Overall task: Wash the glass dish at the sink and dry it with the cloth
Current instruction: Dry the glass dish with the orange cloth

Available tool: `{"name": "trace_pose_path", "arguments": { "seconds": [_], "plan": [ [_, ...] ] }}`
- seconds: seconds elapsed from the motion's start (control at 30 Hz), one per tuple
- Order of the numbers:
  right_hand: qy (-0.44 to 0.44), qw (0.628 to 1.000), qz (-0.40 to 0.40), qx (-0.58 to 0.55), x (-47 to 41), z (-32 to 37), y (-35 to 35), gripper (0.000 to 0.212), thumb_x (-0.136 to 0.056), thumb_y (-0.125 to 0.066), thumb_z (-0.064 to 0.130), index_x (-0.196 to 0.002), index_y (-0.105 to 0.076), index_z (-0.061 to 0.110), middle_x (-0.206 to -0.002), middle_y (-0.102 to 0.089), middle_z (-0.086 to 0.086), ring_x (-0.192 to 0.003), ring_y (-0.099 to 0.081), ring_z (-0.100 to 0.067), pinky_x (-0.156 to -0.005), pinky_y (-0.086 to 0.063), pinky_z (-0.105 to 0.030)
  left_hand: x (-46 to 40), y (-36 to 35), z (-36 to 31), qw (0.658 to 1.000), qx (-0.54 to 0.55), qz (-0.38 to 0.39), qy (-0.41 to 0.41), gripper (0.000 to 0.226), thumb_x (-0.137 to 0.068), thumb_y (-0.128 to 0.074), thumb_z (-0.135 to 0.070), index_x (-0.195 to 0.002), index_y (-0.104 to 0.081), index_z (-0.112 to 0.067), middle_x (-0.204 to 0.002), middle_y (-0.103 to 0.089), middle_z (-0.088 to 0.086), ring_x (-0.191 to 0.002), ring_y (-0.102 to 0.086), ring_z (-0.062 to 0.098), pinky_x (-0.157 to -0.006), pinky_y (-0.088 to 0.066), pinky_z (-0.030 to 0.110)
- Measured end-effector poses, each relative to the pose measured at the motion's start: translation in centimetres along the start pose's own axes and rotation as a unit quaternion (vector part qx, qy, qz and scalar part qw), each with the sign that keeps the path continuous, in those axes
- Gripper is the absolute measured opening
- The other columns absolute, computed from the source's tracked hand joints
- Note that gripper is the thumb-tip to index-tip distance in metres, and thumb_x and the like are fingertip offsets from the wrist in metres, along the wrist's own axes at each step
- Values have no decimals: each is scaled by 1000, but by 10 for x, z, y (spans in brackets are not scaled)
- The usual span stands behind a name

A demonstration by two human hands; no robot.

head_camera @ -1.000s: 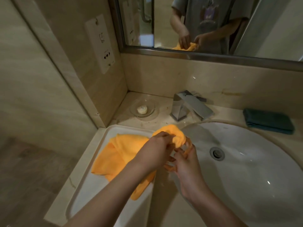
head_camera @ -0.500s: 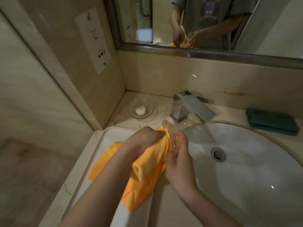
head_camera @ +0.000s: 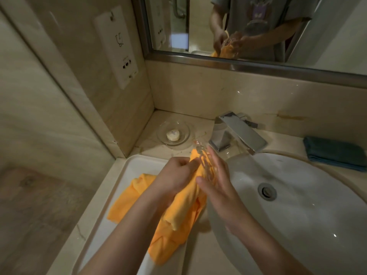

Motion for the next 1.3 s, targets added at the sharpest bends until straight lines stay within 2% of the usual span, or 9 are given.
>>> {"name": "trace_pose_path", "arguments": {
  "seconds": [0.17,0.3,0.47,0.6,0.77,0.87,1.07,1.2,1.3],
  "plan": [
    [18,1000,-2,23,1,11,6,50,-70,-49,60,-118,-37,58,-135,-34,24,-122,-34,18,-91,-35,-2,6,-1,1,992,119,37,32,32,-91,-54,-27,-84,-71,0,-77,-68,7,-71,-62,15,-69,-50,22],
    [68,993,15,93,2,18,4,52,-70,-54,65,-118,-37,64,-131,-34,25,-127,-33,10,-95,-32,-3,7,1,-2,991,100,79,46,23,-92,-52,-20,-75,-65,-12,-47,-65,-15,-45,-59,-8,-43,-44,7],
    [83,989,-11,123,-8,18,10,53,-69,-48,77,-118,-39,59,-128,-36,25,-127,-33,9,-98,-28,-3,14,-3,-5,981,192,18,17,27,-95,-48,-13,-84,-68,3,-69,-66,9,-56,-59,10,-53,-48,14],
    [58,993,-36,98,-9,19,12,44,-71,-49,58,-114,-40,54,-126,-37,26,-118,-36,18,-90,-31,2,23,-6,-7,971,227,-65,-34,27,-93,-52,-20,-79,-73,-10,-71,-69,2,-67,-62,12,-64,-51,25],
    [46,997,-68,9,-4,21,7,41,-70,-50,56,-110,-44,58,-131,-46,10,-117,-46,10,-91,-41,-9,33,3,-20,965,158,-139,-157,23,-89,-55,-11,-85,-74,-23,-94,-67,-12,-94,-59,-2,-87,-44,16],
    [15,996,-77,-28,-4,17,3,34,-69,-50,58,-102,-47,66,-133,-49,6,-121,-49,-3,-94,-44,-23,40,4,-25,957,118,-152,-218,19,-89,-56,-8,-91,-73,-16,-100,-61,-12,-96,-55,-7,-83,-41,6],
    [-62,992,-87,-70,-8,12,5,23,-78,-41,51,-100,-50,47,-113,-60,11,-96,-60,6,-74,-50,-11,50,2,-32,933,0,-158,-322,25,-82,-50,-16,-90,-69,-3,-104,-54,-8,-91,-54,-2,-73,-43,12],
    [-164,981,-58,-90,-9,-2,3,50,-80,-34,59,-108,-56,25,-98,-66,-3,-85,-65,-12,-62,-50,-28,61,-2,-35,908,-108,-150,-377,23,-80,-45,-11,-88,-66,-4,-106,-53,-3,-90,-54,6,-72,-44,16],
    [-251,963,-33,-96,-6,-11,0,49,-89,-28,57,-88,-63,22,-75,-66,-1,-76,-61,-18,-66,-46,-33,68,-4,-37,887,-174,-135,-405,21,-77,-43,-9,-87,-61,-11,-110,-49,-7,-86,-54,11,-62,-43,19]
  ]
}}
Point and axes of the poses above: each hand's wrist, its own x-axis away from the middle knuckle, its own y-axis out of the back of the hand, z = x × y, the point moved 9 cm from there along -x, towards the middle knuckle
